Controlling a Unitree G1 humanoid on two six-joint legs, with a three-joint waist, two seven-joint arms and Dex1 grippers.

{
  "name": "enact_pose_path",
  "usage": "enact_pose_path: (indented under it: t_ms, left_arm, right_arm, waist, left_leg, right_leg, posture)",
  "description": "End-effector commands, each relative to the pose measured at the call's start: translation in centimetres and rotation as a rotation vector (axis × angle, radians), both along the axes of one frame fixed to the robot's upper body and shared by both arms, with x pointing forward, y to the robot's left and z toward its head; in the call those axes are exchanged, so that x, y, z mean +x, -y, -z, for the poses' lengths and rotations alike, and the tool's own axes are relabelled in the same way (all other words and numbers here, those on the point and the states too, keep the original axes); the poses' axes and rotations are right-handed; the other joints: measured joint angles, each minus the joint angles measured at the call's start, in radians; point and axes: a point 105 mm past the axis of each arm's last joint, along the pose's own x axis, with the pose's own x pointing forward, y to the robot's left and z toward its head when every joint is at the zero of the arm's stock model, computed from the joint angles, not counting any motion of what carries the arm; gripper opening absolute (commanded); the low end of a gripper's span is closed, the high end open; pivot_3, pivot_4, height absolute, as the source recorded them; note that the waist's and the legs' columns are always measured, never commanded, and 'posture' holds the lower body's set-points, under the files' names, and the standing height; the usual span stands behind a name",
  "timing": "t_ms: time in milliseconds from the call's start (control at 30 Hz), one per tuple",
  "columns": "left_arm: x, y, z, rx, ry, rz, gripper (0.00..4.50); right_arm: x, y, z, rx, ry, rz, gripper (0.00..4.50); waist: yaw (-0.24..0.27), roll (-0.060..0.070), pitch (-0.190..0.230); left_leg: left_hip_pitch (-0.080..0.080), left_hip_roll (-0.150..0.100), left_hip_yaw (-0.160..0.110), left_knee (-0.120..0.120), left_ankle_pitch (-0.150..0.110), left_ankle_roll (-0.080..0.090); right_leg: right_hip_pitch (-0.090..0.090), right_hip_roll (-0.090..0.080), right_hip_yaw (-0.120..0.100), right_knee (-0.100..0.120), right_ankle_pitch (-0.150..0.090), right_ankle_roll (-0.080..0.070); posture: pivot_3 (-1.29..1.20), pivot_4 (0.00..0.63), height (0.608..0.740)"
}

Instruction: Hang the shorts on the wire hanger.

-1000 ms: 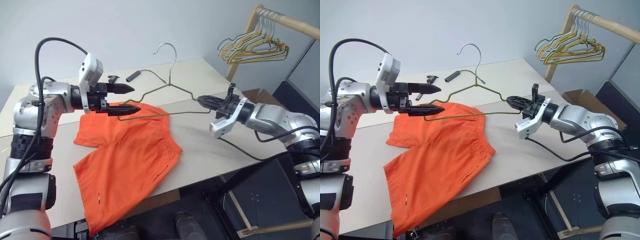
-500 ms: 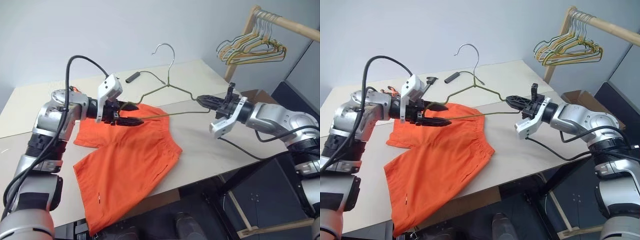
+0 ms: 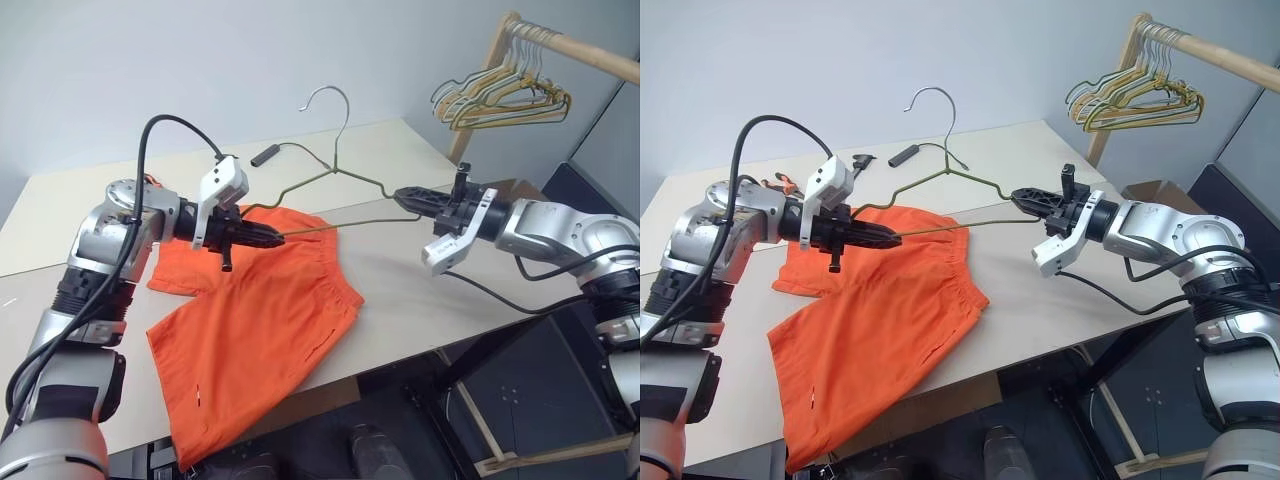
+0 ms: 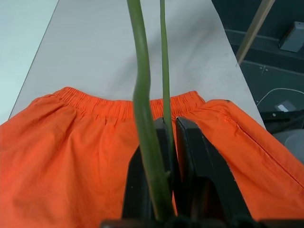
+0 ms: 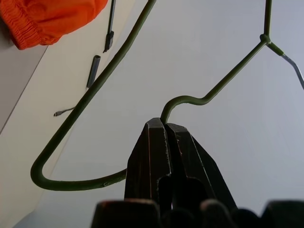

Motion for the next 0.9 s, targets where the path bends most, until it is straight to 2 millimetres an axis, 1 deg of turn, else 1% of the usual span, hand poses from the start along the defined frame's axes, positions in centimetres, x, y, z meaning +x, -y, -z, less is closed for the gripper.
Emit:
enact_pose_path:
  t_ms: [33, 100, 200, 267, 367, 400, 433, 467, 500, 567, 600, 667, 733, 800, 900]
  left_arm:
    - [0.3, -0.3, -1.5, -0.02, 0.054, -0.036, 0.0]
    - [0.4, -0.6, -1.5, -0.023, 0.06, -0.058, 0.0]
    - [0.5, -1.0, -1.2, -0.016, 0.065, -0.079, 0.0]
    - [0.4, -1.3, -1.0, 0.004, 0.082, -0.082, 0.0]
    - [-0.6, -1.6, -0.8, 0.029, 0.157, 0.003, 0.0]
    - [-1.0, -1.6, -0.7, 0.039, 0.18, 0.038, 0.0]
    - [-1.5, -1.6, -0.6, 0.046, 0.209, 0.076, 0.0]
    - [-2.0, -1.6, -0.5, 0.045, 0.229, 0.109, 0.0]
    - [-2.4, -1.6, -0.6, 0.038, 0.251, 0.137, 0.0]
    - [-3.0, -1.5, -0.9, 0.008, 0.277, 0.172, 0.0]
    - [-3.2, -1.5, -1.0, -0.001, 0.285, 0.187, 0.0]
    - [-3.6, -1.5, -1.1, -0.005, 0.296, 0.208, 0.0]
    - [-3.7, -1.5, -1.0, 0.0, 0.301, 0.211, 0.0]
    - [-3.8, -1.6, -1.0, 0.004, 0.303, 0.212, 0.0]
    - [-3.8, -1.6, -0.9, 0.013, 0.305, 0.215, 0.0]
  right_arm:
    - [-1.2, -0.6, -2.2, 0.047, 0.024, -0.08, 0.52]
    - [-1.9, -0.4, -2.1, 0.048, -0.028, -0.108, 1.07]
    - [-2.7, 0.0, -1.8, 0.066, -0.111, -0.135, 2.07]
    - [-3.0, 0.3, -1.7, 0.119, -0.204, -0.129, 2.76]
    - [-2.8, 0.7, -2.1, 0.294, -0.467, -0.03, 3.8]
    - [-2.6, 0.8, -2.4, 0.382, -0.626, 0.018, 4.13]
    - [-2.8, 0.7, -2.3, 0.407, -0.785, 0.036, 4.48]
    - [-2.9, 0.6, -2.0, 0.424, -0.945, 0.059, 4.48]
    - [-3.2, 0.5, -1.6, 0.415, -1.066, 0.069, 4.48]
    - [-3.1, 0.3, -0.9, 0.387, -1.229, 0.124, 4.48]
    - [-2.9, 0.2, -0.4, 0.358, -1.29, 0.18, 4.48]
    - [-2.6, -0.1, 0.1, 0.343, -1.385, 0.236, 4.48]
    - [-2.4, -0.7, 0.1, 0.349, -1.484, 0.271, 4.48]
    - [-2.3, -1.3, 0.0, 0.347, -1.547, 0.295, 4.48]
    - [-2.3, -1.9, -0.1, 0.323, -1.595, 0.34, 4.48]
  waist:
    - [-0.003, 0.0, 0.0]
    - [-0.006, 0.0, 0.0]
    - [-0.009, 0.0, 0.0]
    - [-0.015, 0.0, 0.0]
    - [-0.021, -0.001, -0.001]
    - [-0.022, -0.001, -0.001]
    - [-0.023, -0.001, -0.001]
    - [-0.024, 0.0, -0.001]
    - [-0.022, 0.0, -0.001]
    - [-0.016, 0.001, -0.002]
    - [-0.011, 0.001, -0.003]
    - [0.003, 0.002, -0.003]
    - [0.014, 0.002, -0.004]
    - [0.031, 0.003, -0.004]
    - [0.051, 0.003, -0.004]
  left_leg:
    - [0.0, 0.0, 0.0, 0.0, 0.0, 0.0]
    - [0.0, 0.0, 0.0, 0.0, 0.0, 0.0]
    - [0.0, 0.0, 0.0, 0.0, 0.0, 0.0]
    - [0.0, 0.0, 0.0, 0.0, 0.0, 0.001]
    - [0.001, 0.002, 0.0, 0.0, -0.001, 0.002]
    - [0.001, 0.002, 0.0, 0.0, -0.001, 0.002]
    - [0.001, 0.002, 0.0, 0.001, -0.001, 0.002]
    - [0.001, 0.002, 0.0, 0.001, -0.001, 0.002]
    - [0.001, 0.002, 0.0, 0.002, -0.001, 0.002]
    - [0.001, 0.003, -0.001, 0.002, -0.001, 0.002]
    - [0.002, 0.002, -0.001, 0.002, -0.002, 0.003]
    - [0.002, 0.002, -0.001, 0.002, -0.002, 0.003]
    - [0.001, 0.002, -0.001, 0.002, -0.002, 0.003]
    - [0.001, 0.002, -0.001, 0.002, -0.002, 0.003]
    - [-0.002, 0.001, -0.001, 0.002, -0.002, 0.003]
  right_leg:
    - [0.0, 0.0, 0.0, 0.0, 0.0, 0.0]
    - [0.0, 0.0, 0.0, 0.0, 0.0, 0.0]
    - [0.001, -0.001, 0.0, 0.0, 0.0, 0.0]
    - [0.001, -0.001, 0.0, 0.0, 0.0, 0.0]
    - [0.003, 0.0, -0.001, -0.001, 0.0, 0.0]
    - [0.004, -0.001, -0.001, -0.001, 0.0, 0.0]
    - [0.004, -0.001, 0.0, -0.001, 0.0, 0.0]
    - [0.004, -0.001, 0.0, 0.0, 0.0, 0.0]
    - [0.004, -0.001, 0.0, 0.0, 0.0, 0.001]
    - [0.004, -0.001, -0.001, 0.0, 0.0, 0.0]
    - [0.004, -0.001, -0.002, 0.0, 0.0, 0.001]
    - [0.003, -0.002, -0.002, 0.001, 0.0, 0.001]
    - [0.002, -0.001, -0.002, 0.001, 0.0, 0.001]
    - [0.001, -0.001, -0.002, 0.001, 0.0, 0.001]
    - [-0.002, -0.002, -0.002, 0.002, 0.0, 0.001]
  posture:
    - [-0.17, 0.0, 0.74]
    - [-0.17, 0.0, 0.74]
    - [-0.16, 0.0, 0.74]
    - [-0.16, 0.0, 0.74]
    - [-0.15, 0.0, 0.74]
    - [-0.14, 0.0, 0.74]
    - [-0.14, 0.0, 0.74]
    - [-0.13, 0.0, 0.74]
    - [-0.13, 0.0, 0.74]
    - [-0.13, 0.0, 0.74]
    - [-0.12, 0.0, 0.74]
    - [-0.11, 0.0, 0.74]
    - [-0.1, 0.0, 0.74]
    - [-0.1, 0.0, 0.74]
    - [-0.09, 0.0, 0.74]
